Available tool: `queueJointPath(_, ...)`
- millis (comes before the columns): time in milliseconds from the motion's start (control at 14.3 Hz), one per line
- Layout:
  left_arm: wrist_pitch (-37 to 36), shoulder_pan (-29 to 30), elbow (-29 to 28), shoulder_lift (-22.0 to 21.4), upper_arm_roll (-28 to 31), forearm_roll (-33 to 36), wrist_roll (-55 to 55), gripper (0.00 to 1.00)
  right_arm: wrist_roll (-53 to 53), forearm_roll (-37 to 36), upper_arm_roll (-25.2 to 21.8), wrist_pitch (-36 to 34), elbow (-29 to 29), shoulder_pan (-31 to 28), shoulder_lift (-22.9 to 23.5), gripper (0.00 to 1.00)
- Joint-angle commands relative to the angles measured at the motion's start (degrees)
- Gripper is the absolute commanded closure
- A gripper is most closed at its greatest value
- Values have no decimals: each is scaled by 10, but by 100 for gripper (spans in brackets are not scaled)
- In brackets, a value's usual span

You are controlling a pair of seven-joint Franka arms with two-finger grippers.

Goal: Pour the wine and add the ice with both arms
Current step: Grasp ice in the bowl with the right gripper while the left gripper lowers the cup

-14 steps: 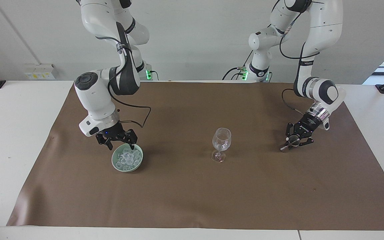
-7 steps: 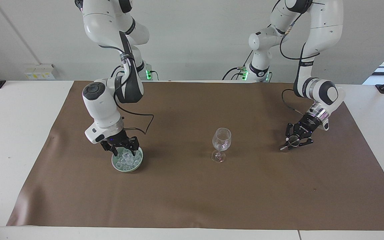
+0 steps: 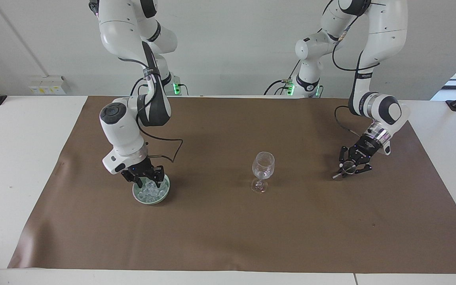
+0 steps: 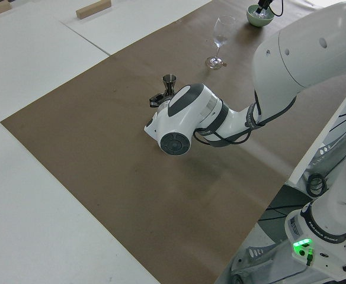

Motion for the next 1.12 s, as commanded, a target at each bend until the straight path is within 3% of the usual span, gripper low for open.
queueJointPath(0,-10,11,0,6,-3,-10,15,77,18,-14,1,12,-1,-4,3,44)
queueJointPath(771,-10,20,1,6,-3,-9,15,70,17,-14,1,12,-1,-5,3,52)
queueJointPath(1052,-11,20,1,7,-3,-9,15,68,17,-14,1,12,-1,-5,3,62)
